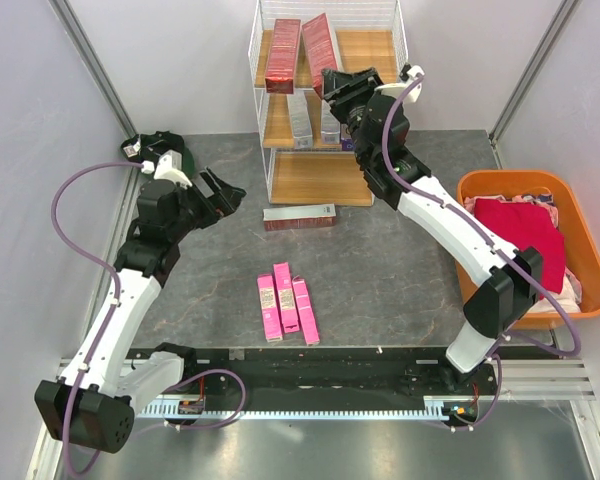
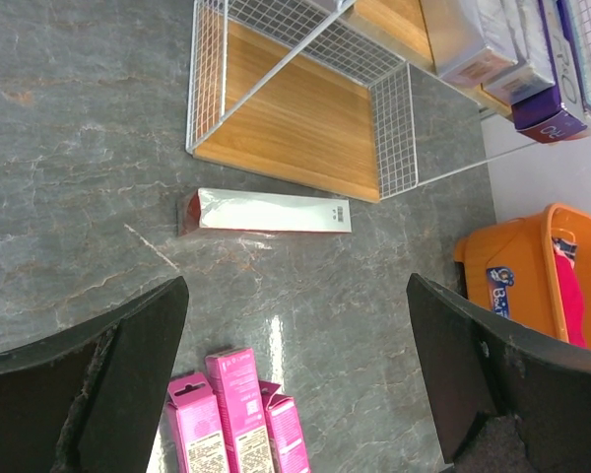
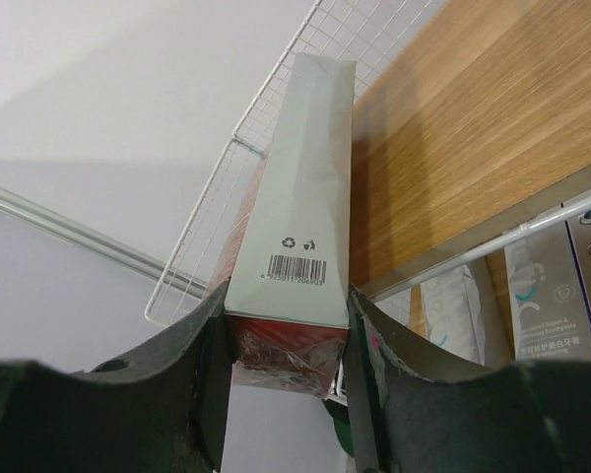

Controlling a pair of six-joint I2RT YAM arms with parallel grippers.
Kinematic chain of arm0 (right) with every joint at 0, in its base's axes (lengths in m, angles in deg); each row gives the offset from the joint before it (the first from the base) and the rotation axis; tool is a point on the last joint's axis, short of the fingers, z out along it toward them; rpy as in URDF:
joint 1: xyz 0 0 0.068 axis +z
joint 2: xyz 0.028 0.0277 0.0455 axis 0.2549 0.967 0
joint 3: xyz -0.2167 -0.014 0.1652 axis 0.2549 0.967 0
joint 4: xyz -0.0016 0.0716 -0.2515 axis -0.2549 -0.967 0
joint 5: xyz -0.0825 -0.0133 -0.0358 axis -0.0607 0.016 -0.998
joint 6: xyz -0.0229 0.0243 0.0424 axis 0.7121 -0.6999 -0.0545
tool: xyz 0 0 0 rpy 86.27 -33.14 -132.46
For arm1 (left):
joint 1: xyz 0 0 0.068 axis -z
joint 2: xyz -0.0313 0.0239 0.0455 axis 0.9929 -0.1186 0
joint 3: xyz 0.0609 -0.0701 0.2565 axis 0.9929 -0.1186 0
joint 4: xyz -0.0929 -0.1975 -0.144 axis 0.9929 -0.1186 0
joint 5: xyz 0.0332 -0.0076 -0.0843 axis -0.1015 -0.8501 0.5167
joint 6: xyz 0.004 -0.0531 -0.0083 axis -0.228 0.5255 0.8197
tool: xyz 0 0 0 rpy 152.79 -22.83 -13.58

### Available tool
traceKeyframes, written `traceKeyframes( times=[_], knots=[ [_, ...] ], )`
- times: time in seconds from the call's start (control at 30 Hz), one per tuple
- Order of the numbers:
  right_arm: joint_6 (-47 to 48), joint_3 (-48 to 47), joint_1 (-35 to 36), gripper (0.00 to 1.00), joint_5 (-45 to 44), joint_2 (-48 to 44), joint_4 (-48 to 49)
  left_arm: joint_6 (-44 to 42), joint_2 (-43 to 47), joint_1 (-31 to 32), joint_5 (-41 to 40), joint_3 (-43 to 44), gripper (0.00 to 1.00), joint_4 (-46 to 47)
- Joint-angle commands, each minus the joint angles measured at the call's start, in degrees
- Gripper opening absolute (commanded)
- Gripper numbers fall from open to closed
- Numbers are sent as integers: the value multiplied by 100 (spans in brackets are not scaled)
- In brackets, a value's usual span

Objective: Place and organize the toothpastes onto the shelf

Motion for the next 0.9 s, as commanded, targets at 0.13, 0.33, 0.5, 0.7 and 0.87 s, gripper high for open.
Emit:
traceKeyframes(
  times=[0.13,0.33,0.5,0.7,0.87],
  knots=[
    [-721,-408,8,23,85,313,288,168,123,-11,82,-117,100,78],
    [-1002,-382,114,31,323,516,481,177,132,-19,100,-126,100,69],
    [-1046,-5,105,65,533,384,754,168,167,-11,65,-161,100,69],
    [-740,303,114,87,657,147,719,133,149,-11,73,-161,100,69],
    [-440,356,105,96,929,24,535,115,140,-11,91,-179,100,69]
  ],
)
